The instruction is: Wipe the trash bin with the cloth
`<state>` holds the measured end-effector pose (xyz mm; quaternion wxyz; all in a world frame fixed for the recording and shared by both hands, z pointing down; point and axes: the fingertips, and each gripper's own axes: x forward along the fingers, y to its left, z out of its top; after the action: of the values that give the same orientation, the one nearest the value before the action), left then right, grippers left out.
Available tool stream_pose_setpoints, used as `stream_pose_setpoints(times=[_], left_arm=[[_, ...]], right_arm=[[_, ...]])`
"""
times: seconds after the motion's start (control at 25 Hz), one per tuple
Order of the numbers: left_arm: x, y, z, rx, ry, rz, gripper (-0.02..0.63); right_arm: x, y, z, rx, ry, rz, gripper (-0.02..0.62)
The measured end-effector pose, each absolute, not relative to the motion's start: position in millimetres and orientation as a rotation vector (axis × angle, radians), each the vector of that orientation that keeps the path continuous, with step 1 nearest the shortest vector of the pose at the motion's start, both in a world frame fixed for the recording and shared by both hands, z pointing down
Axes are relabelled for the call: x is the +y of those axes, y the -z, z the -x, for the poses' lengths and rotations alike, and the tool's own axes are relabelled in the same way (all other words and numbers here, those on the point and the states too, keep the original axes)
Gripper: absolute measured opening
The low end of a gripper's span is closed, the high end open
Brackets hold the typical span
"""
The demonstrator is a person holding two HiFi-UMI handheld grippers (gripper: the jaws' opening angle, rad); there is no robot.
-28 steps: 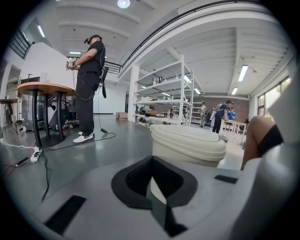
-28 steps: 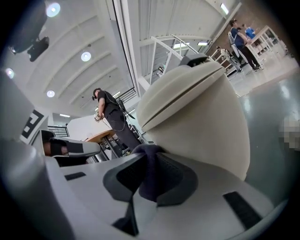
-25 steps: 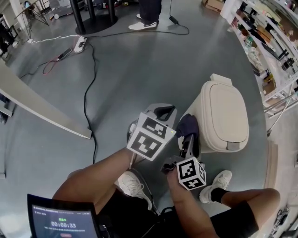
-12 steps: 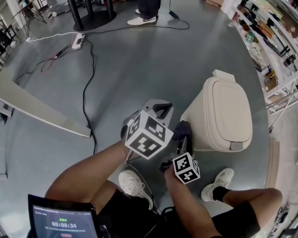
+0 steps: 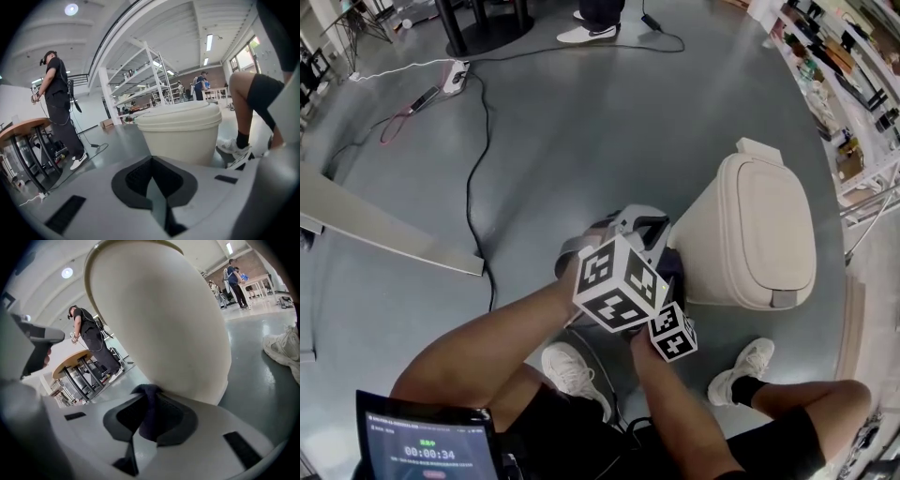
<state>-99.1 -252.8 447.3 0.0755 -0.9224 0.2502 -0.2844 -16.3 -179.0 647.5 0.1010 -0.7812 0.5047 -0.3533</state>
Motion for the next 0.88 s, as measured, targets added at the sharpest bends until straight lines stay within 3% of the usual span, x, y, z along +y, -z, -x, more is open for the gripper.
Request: stream_pose_setpoints(times=[0.44, 0.88], left_arm=[[-242.1, -457.9, 107.3, 0.726, 0.91, 2.871, 0.002], [-278.2, -443.8, 135.9, 0.966, 0.832, 2.943, 0.002]], right_arm=[[-180.0, -661.5, 34.4, 1.611, 1.092, 2.299, 0.064], [-225.7, -506.5, 58.7, 1.719, 0.697, 2.052, 0.064]])
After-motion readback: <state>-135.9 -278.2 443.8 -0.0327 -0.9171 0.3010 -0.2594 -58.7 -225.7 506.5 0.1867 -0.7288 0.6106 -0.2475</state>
